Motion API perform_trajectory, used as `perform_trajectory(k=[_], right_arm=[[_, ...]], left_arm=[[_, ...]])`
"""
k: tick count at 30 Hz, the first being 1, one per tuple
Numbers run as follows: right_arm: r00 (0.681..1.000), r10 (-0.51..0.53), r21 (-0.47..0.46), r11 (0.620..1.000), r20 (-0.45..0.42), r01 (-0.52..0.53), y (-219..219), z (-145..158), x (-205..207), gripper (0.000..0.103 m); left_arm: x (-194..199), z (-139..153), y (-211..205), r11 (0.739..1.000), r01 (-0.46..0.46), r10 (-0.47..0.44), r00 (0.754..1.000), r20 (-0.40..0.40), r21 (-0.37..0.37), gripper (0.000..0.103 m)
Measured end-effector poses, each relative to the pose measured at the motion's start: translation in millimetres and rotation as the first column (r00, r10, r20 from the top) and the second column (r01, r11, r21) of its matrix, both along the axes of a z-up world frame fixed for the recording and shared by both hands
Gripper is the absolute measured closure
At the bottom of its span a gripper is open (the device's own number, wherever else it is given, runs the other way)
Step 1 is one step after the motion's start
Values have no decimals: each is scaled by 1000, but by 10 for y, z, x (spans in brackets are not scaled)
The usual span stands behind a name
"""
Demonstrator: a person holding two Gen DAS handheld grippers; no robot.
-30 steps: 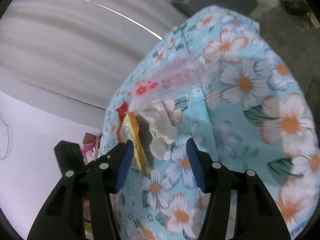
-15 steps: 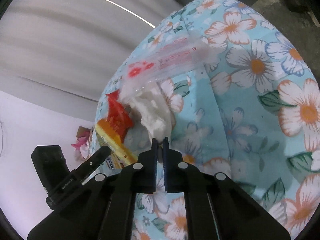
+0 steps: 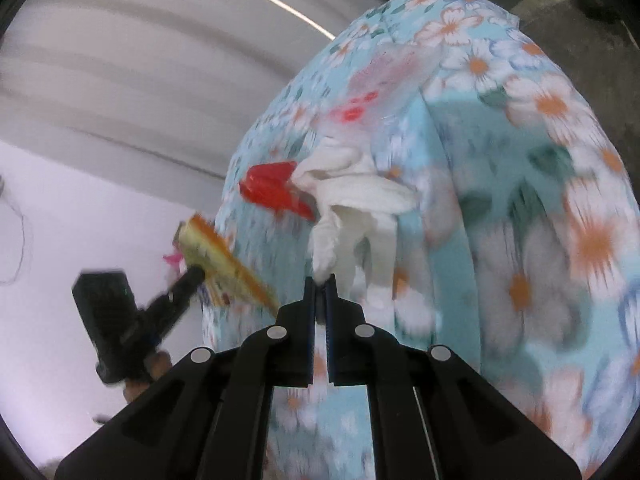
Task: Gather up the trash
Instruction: 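Lift the juice box and tissue off the bed with both grippers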
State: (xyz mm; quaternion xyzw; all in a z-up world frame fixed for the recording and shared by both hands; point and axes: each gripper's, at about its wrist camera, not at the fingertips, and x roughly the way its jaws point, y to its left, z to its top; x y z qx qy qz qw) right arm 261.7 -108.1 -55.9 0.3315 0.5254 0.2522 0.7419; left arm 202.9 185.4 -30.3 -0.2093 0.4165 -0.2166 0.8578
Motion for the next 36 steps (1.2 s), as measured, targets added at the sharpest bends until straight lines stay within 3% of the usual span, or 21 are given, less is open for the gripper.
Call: perform_trajectory(k=[7,15,18,19,21,24,29,36], right_arm=[[1000,-25,-20,999,8,25,-270,125,-840,98],[986,-155,-78,985,-54,151,-587,-59,-1306,95],[981,-190,-119,976,-42,184,-658,-21,-1340,91],[979,-202,-123,973,-26,197,-685,16,-1355,87],[974,-226,-148,963,18,226,-734,113,-1380,68],[969,-232,-162,956,86,243,-732,261,-1290,60],[981,-155,-196,965,114,175,-488,292,-1055,51],[992,-61,-249,965,109,86,-147,208,-688,50]], left_arm=[[-349,-84,-103,998,34,-33,999,-18,54,96],[-638,-244,-324,992,96,-92,995,-48,88,96],[-695,-333,-404,987,102,-94,993,-68,128,96],[-704,-340,-414,987,101,-93,993,-71,127,96],[-723,-340,-425,987,93,-85,994,-70,131,96],[-787,-294,-467,982,85,-79,996,-43,168,96],[-883,-224,-551,971,90,-93,996,5,220,96],[-911,-163,-634,958,81,-97,994,46,273,96]])
